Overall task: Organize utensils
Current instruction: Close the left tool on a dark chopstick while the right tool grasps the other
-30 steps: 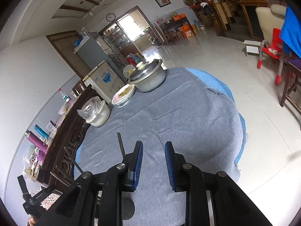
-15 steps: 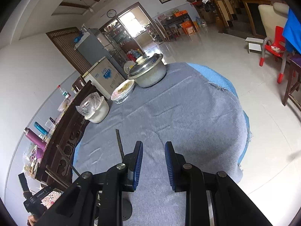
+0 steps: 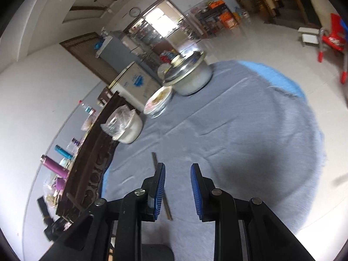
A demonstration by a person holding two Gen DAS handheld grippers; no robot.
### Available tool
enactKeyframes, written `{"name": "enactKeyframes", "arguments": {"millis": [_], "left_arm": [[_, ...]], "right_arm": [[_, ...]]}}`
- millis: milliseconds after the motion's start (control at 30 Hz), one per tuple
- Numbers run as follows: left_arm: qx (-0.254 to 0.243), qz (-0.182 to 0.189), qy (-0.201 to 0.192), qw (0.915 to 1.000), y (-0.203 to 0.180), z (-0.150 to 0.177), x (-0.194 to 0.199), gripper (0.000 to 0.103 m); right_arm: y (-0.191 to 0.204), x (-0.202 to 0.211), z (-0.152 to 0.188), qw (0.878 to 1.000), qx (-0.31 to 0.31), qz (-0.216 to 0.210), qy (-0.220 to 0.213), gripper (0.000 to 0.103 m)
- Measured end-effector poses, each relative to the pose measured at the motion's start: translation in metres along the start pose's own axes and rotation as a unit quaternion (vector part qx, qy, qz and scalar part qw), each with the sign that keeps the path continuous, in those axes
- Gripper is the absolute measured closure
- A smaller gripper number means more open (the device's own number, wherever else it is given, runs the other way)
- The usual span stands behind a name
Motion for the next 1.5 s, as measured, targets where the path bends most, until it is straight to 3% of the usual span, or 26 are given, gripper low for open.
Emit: {"name": "enactKeyframes", "arguments": {"millis": [200,300,467,800,900,1133,1500], "left_arm": [[-0.009,0.097,0.017,0.9951,-0.059,-0.025,-0.062,0.024],[-0.007,0.145,0.044,0.9884,-0.1,-0.025,-0.098,0.024],[-0.004,0.164,0.096,0.9817,-0.142,-0.004,-0.149,0.024],[-0.032,0.128,0.127,0.9831,-0.166,0.018,-0.188,0.024],[-0.032,0.112,0.148,0.9821,-0.167,0.025,-0.201,0.031],[-0.067,0.098,0.134,0.9839,-0.179,0.025,-0.208,0.031],[-0.082,0.096,0.142,0.9818,-0.163,0.021,-0.208,0.029]], "right_arm": [[0.012,-0.041,0.012,0.999,0.009,-0.014,0.037,0.077],[0.011,-0.049,0.017,0.999,0.012,-0.015,0.046,0.077],[-0.004,-0.054,0.024,0.998,0.004,-0.005,0.056,0.077],[-0.029,-0.054,0.028,0.998,-0.015,0.008,0.063,0.075],[-0.032,-0.055,0.03,0.998,-0.02,0.008,0.064,0.075],[-0.035,-0.06,0.035,0.997,-0.024,0.009,0.071,0.075],[-0.02,-0.073,0.036,0.996,0.009,0.008,0.088,0.075]]}}
Point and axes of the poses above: each gripper's, at about its wrist camera, not at the fingertips, and x roughly against the way its jaws point, y to its left, z to its underside, the point moved 4 cm from there along -x, roughly the way its jaws point, and after that the axes turned 13 degrees about -y, right-handed, at the moved point
